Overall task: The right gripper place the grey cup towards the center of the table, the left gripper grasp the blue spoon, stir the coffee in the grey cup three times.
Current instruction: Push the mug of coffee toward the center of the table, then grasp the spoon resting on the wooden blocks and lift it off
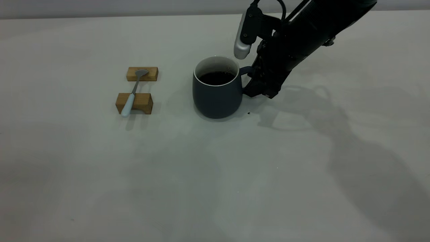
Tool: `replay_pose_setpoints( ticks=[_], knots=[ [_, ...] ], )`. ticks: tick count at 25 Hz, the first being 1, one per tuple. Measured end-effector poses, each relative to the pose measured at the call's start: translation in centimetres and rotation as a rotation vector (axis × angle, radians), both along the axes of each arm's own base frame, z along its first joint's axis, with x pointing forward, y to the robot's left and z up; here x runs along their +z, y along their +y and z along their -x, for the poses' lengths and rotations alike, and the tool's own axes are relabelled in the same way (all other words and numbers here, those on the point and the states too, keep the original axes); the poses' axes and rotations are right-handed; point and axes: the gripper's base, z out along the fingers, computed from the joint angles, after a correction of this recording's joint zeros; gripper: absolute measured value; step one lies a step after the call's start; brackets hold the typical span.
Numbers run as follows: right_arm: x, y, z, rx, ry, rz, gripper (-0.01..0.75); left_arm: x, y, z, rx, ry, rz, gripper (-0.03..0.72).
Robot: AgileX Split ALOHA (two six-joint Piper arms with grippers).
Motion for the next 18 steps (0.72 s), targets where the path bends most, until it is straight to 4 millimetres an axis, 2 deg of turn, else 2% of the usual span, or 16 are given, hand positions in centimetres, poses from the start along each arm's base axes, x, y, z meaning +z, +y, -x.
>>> replay_pose_setpoints(
  ticks=[6, 9, 12, 13, 15, 18],
  knots=[
    [1.8, -3.3, -0.7, -0.111, 0.046, -0.043, 0.497, 0.0, 0.0, 0.0, 0.0, 0.0, 0.0, 0.423],
    [2.1, -5.7, 0.2, -0.138, 0.102, -0.043, 0.497, 0.0, 0.0, 0.0, 0.0, 0.0, 0.0, 0.423],
    [2.6, -7.1, 1.9, -0.217, 0.21, -0.087, 0.497, 0.0, 0.0, 0.0, 0.0, 0.0, 0.0, 0.423],
    [3.2, -7.3, 2.2, -0.269, 0.245, -0.115, 0.497, 0.0, 0.0, 0.0, 0.0, 0.0, 0.0, 0.423],
    [4.6, -7.6, 2.8, -0.491, 0.357, -0.221, 0.497, 0.0, 0.0, 0.0, 0.0, 0.0, 0.0, 0.423],
    [7.9, -7.8, 3.1, -0.813, 0.529, -0.391, 0.497, 0.0, 0.0, 0.0, 0.0, 0.0, 0.0, 0.423]
  ],
)
